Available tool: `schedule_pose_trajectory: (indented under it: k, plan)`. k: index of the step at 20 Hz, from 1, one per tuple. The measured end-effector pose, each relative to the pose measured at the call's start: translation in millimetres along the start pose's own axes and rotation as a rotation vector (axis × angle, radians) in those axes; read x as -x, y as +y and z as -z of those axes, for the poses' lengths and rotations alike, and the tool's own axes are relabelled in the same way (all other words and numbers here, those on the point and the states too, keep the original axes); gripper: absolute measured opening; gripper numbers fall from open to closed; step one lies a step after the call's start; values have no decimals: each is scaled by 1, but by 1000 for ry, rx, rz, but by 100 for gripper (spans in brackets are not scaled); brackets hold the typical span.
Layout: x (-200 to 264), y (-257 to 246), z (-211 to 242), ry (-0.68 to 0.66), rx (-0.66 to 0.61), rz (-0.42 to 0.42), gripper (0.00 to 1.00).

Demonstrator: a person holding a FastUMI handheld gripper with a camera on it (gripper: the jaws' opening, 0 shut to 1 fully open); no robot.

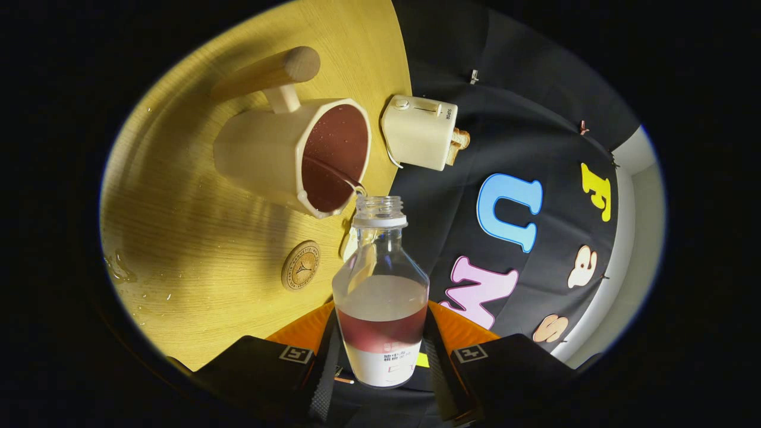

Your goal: Take the bottle from table, then pour the juice into the cup, finally place the bottle on the coaster

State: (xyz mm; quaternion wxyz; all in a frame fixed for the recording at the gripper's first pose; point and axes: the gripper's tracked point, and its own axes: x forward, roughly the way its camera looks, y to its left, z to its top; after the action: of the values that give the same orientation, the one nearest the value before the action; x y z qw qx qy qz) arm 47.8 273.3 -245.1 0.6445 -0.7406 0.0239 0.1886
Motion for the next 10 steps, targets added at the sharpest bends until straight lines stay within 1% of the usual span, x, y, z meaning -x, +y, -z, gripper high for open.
schedule_pose_trajectory:
  k: [10]
  plan:
    - [-3,-4,-2,-25,47,14,70]
